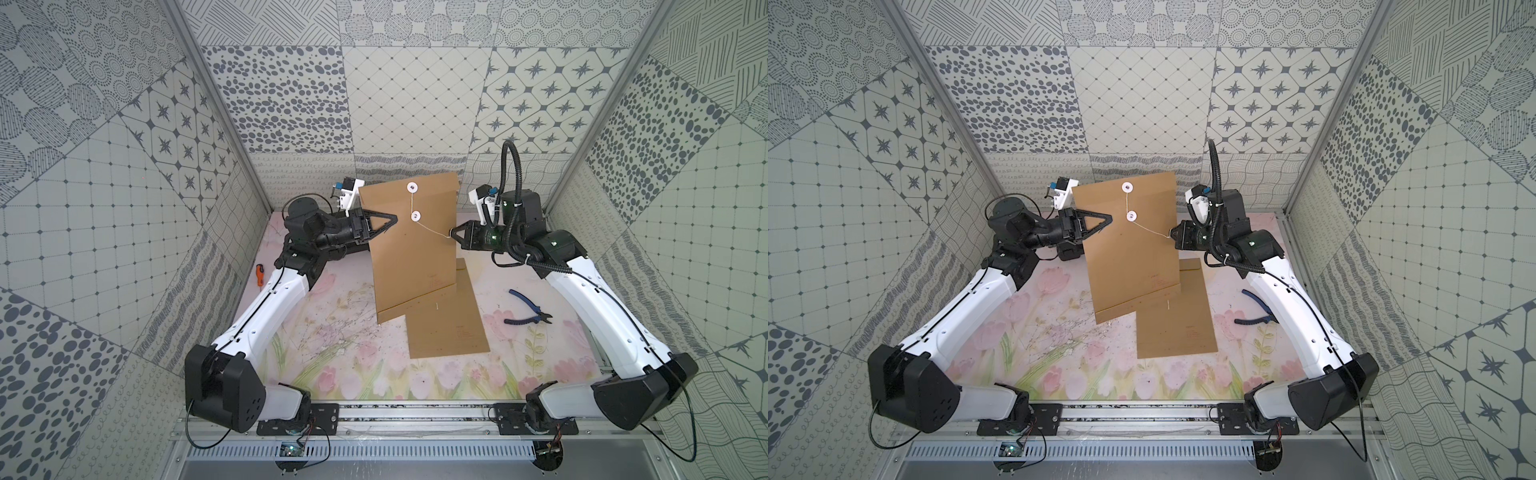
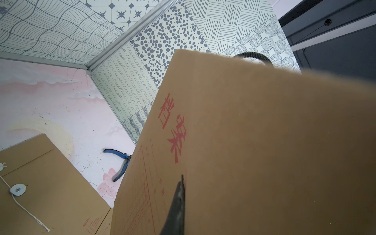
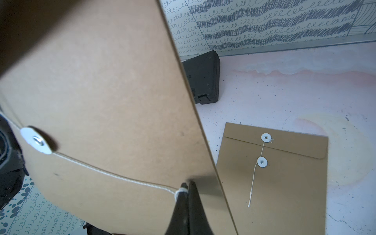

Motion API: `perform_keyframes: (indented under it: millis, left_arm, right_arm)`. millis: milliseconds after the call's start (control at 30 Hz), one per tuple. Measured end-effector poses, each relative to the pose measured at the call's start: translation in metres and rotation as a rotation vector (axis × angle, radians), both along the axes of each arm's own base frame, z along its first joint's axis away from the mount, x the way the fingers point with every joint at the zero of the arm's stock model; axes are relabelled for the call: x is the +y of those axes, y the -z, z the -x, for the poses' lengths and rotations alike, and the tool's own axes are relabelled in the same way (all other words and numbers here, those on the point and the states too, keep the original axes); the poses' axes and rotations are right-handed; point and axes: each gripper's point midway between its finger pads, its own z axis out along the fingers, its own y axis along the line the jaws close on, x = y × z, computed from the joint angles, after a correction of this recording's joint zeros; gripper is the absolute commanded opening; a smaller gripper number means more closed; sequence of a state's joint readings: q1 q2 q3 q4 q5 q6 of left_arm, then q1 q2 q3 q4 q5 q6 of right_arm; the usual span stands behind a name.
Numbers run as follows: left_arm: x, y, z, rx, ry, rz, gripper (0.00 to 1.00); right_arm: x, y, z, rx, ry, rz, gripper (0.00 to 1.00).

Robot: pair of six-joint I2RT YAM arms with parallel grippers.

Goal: Close the mouth of the file bag
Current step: Close the file bag.

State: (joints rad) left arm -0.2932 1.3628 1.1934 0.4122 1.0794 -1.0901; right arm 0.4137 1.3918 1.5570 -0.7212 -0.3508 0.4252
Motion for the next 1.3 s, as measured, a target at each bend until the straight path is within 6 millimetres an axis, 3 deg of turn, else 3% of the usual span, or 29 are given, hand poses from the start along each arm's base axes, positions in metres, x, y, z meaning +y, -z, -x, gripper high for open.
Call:
perform_keyframes:
  millis: [467,1300]
  left_arm:
    - [0.011,0.008,0.000,0.010,-0.021,-0.030,0.00]
    - [0.008,0.024,0.012,0.036,-0.004,-0.059,0.00]
  right_arm:
    - [-0.016,-0.007,-0.005,-0.013,0.031,0.047,0.00]
    - [-0.014,-0.076,-0.018,-0.184,0.070,0.199,0.00]
